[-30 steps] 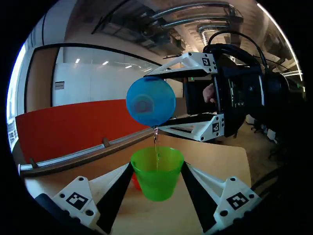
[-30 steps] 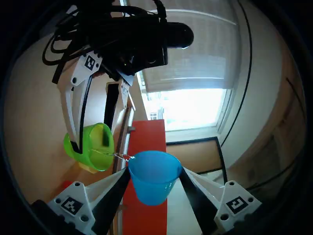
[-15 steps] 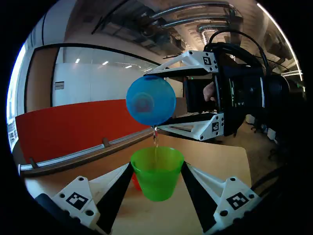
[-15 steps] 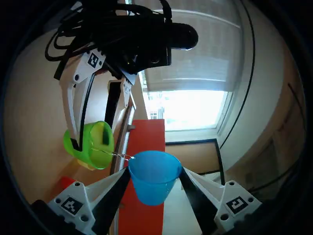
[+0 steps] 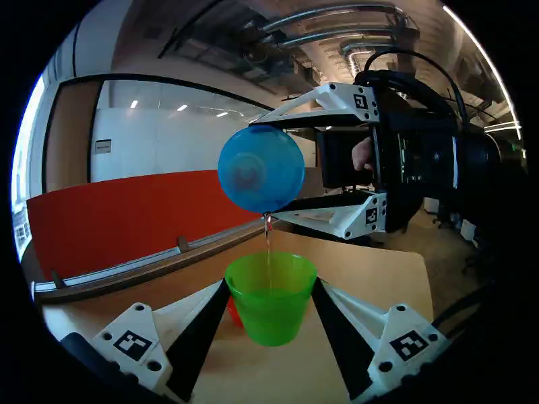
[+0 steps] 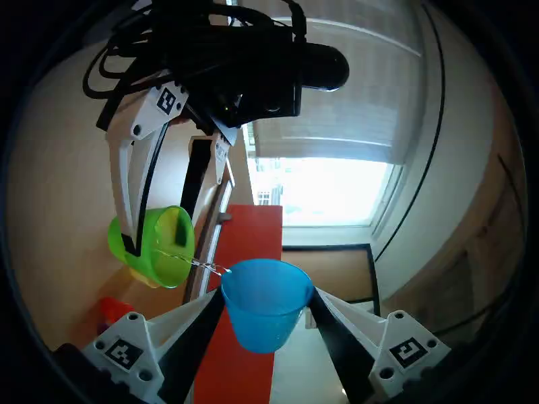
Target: Pour water
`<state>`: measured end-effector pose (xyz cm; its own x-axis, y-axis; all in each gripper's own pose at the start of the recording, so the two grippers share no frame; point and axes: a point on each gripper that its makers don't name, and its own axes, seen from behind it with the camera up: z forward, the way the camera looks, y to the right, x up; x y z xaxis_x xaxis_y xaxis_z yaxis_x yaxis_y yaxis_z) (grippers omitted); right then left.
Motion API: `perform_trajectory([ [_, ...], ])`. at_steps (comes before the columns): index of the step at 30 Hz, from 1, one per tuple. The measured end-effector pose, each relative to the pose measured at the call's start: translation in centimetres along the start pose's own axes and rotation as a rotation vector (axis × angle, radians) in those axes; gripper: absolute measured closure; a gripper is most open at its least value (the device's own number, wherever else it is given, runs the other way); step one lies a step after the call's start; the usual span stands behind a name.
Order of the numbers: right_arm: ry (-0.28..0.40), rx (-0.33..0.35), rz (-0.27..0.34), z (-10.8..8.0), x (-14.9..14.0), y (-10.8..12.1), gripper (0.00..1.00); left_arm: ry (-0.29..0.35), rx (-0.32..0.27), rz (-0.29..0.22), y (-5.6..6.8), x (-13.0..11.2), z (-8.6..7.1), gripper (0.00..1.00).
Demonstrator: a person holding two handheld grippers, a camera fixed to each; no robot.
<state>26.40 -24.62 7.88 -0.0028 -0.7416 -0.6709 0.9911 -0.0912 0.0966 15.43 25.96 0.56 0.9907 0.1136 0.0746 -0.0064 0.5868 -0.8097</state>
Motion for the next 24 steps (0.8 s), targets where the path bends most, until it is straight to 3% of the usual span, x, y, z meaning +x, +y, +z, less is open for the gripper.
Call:
perform_trajectory([
  [24,0.001,-0.002,-0.031,0.12,0.44,0.34,0.08,0.006,0.004,-0.002,-0.17,0.21,-0.27,0.14],
])
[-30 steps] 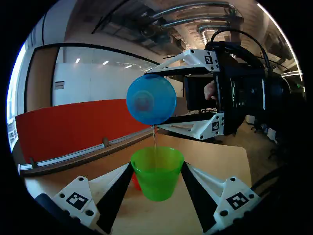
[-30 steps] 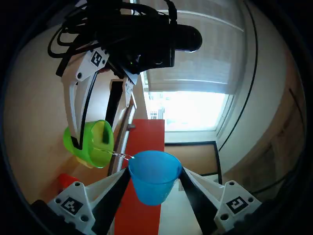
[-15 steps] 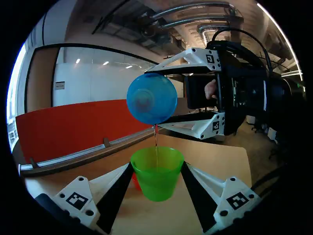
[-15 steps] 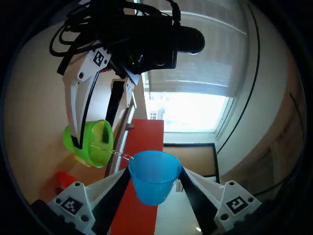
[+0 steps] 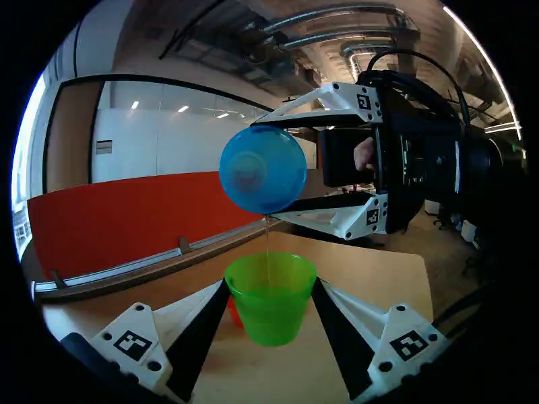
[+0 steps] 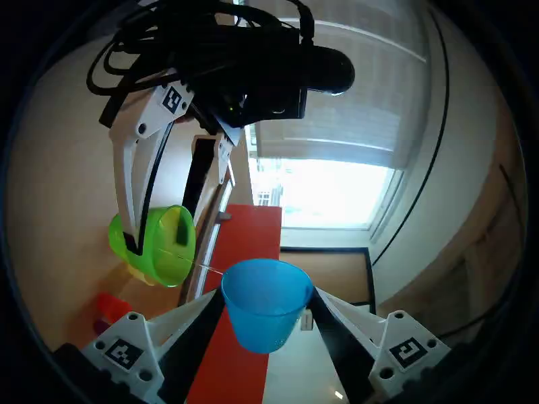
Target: Pour water
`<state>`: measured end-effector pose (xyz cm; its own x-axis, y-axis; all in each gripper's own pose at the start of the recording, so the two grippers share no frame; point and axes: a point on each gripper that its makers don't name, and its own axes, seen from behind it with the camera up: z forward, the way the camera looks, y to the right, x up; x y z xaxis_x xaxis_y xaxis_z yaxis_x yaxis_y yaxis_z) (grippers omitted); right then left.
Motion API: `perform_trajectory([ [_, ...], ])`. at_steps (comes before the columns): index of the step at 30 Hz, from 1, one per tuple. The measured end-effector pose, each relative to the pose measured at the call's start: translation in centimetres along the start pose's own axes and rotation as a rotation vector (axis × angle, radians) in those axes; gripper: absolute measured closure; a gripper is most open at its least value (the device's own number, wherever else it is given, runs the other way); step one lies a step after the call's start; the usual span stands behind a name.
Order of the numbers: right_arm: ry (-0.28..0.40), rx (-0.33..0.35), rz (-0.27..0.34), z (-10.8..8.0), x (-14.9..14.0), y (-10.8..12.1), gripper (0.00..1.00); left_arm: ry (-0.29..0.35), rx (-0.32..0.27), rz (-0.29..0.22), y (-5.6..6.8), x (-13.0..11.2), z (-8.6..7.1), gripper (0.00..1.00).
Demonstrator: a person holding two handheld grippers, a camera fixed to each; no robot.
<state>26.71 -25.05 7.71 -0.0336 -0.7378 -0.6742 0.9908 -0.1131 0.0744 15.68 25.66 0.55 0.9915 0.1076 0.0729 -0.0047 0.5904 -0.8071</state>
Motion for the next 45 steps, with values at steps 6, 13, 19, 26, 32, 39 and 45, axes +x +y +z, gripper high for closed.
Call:
perform_trajectory([
  [6,0.002,-0.001,0.004,0.0,0.2,0.0,0.09,-0.002,0.004,0.003,-0.1,0.0,-0.1,0.14],
  [13,0.013,-0.001,0.058,0.0,0.6,-0.3,0.08,-0.003,0.007,0.000,-0.3,-0.1,-0.1,0.13],
  [19,0.013,-0.001,0.148,-0.3,0.4,-0.5,0.08,-0.012,0.011,0.007,-0.4,-0.3,-0.2,0.14],
  [26,0.010,-0.012,0.303,-0.9,0.0,-0.8,0.08,-0.017,0.016,0.011,-0.6,-0.2,-0.3,0.14],
  [32,0.005,-0.023,0.438,-1.4,-0.6,-1.2,0.08,-0.020,0.018,0.012,-0.7,-0.2,-0.3,0.14],
  [39,-0.006,-0.042,0.631,-2.0,-1.5,-1.5,0.08,-0.023,0.022,0.011,-0.9,-0.2,-0.3,0.14],
  [45,-0.006,-0.049,0.821,-2.4,-2.1,-1.7,0.08,-0.023,0.023,0.008,-0.9,-0.1,-0.2,0.13],
])
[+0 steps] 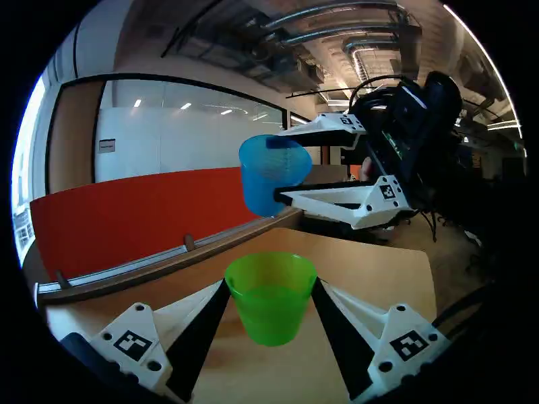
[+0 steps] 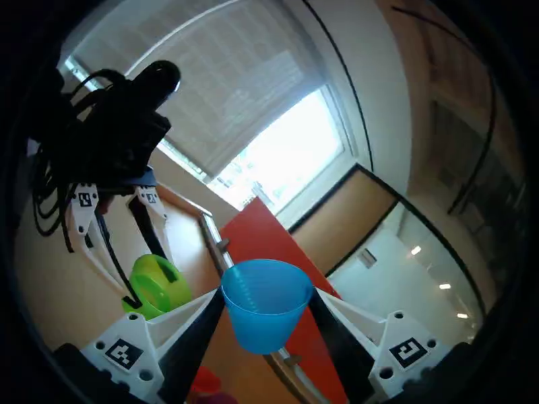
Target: Pour water
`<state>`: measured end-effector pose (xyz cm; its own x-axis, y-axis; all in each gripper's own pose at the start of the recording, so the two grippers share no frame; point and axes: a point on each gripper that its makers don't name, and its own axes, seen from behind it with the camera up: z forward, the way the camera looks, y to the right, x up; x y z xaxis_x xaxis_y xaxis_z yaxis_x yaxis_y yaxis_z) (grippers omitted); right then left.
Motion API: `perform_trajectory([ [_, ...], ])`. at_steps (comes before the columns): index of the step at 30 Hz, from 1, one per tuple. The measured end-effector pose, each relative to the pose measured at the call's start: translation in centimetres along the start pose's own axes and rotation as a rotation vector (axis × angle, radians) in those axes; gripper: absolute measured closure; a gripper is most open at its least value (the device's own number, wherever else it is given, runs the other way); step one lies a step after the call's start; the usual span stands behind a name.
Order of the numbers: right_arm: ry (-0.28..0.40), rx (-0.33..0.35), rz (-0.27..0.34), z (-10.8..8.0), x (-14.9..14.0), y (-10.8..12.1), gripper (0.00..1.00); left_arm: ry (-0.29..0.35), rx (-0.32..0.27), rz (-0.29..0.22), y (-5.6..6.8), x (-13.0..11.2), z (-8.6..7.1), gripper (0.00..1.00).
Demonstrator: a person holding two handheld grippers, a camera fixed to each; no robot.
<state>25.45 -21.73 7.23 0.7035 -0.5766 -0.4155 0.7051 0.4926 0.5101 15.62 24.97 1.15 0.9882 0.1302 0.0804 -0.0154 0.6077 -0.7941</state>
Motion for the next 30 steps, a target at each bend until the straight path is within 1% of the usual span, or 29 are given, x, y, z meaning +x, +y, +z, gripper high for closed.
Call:
perform_trajectory([
  [4,-0.004,-0.002,0.100,-0.3,-0.4,0.2,0.08,-0.002,0.001,0.002,0.0,0.1,0.0,0.14],
  [9,-0.018,0.000,0.206,-0.7,-1.0,0.1,0.08,-0.007,0.005,0.005,-0.1,0.1,-0.1,0.14],
  [12,-0.029,0.003,0.289,-0.9,-1.4,-0.4,0.08,-0.010,0.007,0.005,-0.2,0.2,-0.1,0.13],
  [17,-0.051,0.030,0.462,-1.0,-2.1,-1.1,0.08,-0.015,0.009,0.003,-0.3,0.1,-0.1,0.13],
  [20,-0.069,0.044,0.538,-1.0,-2.6,-1.5,0.08,-0.018,0.010,0.003,-0.4,0.1,-0.1,0.14],
  [21,-0.074,0.047,0.554,-1.0,-2.8,-1.5,0.08,-0.018,0.010,0.003,-0.4,0.1,-0.1,0.13],
  [24,-0.089,0.052,0.574,-1.0,-3.2,-1.7,0.08,-0.021,0.010,0.001,-0.5,0.0,-0.2,0.14],
  [30,-0.112,0.072,0.574,-1.3,-3.8,-2.5,0.09,-0.037,0.009,-0.001,-0.7,-0.5,-0.2,0.14],
])
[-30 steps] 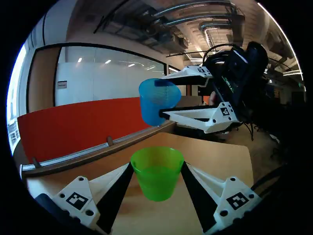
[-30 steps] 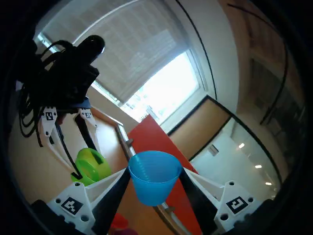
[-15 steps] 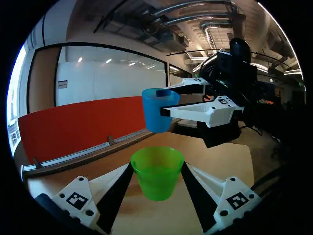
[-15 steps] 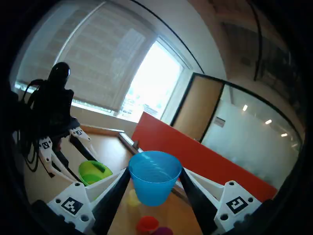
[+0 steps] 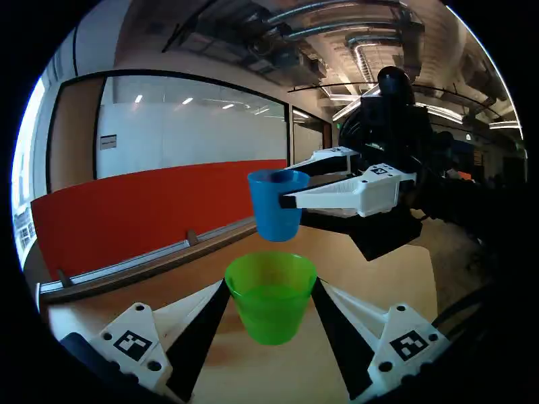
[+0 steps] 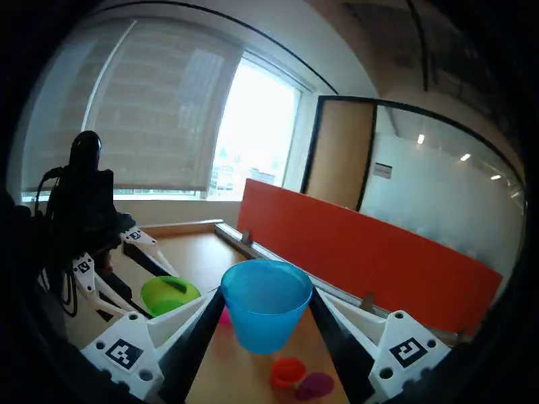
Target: Pour water
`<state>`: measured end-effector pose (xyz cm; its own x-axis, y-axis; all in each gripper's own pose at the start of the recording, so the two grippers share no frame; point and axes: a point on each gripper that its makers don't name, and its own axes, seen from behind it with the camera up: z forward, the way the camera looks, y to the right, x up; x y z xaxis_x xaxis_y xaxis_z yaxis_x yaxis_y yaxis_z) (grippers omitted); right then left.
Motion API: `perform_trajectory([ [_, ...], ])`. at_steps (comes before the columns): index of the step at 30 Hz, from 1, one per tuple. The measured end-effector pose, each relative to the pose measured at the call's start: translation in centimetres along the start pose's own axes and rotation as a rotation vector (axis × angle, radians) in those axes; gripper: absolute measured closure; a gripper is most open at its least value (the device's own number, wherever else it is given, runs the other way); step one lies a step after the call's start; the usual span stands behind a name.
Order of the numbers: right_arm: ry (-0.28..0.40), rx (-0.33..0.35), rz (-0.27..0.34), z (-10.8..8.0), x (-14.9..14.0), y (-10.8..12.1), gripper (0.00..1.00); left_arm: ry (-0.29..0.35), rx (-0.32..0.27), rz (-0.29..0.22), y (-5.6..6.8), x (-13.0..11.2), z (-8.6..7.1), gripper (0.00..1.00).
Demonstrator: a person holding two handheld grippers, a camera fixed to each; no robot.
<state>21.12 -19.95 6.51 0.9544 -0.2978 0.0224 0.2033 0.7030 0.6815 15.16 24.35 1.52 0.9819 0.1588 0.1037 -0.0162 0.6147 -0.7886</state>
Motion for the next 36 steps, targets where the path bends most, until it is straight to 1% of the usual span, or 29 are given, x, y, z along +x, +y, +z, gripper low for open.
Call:
perform_trajectory([
  [8,-0.060,0.031,-0.005,-0.1,-2.1,-0.6,0.08,-0.045,-0.010,0.003,0.0,-1.5,-0.1,0.13],
  [15,-0.103,0.046,-0.007,0.0,-3.9,-0.6,0.08,-0.086,-0.011,0.010,-0.4,-2.9,0.0,0.14],
  [20,-0.134,0.065,-0.007,0.0,-5.4,-1.1,0.08,-0.123,-0.012,0.024,-0.6,-4.4,0.3,0.13],
  [27,-0.187,0.086,-0.021,0.4,-8.2,-1.7,0.08,-0.166,-0.012,0.027,-1.0,-6.4,0.8,0.13],
  [36,-0.257,0.121,-0.019,0.7,-11.6,-2.4,0.08,-0.231,-0.009,0.041,-1.4,-9.5,1.3,0.13],
])
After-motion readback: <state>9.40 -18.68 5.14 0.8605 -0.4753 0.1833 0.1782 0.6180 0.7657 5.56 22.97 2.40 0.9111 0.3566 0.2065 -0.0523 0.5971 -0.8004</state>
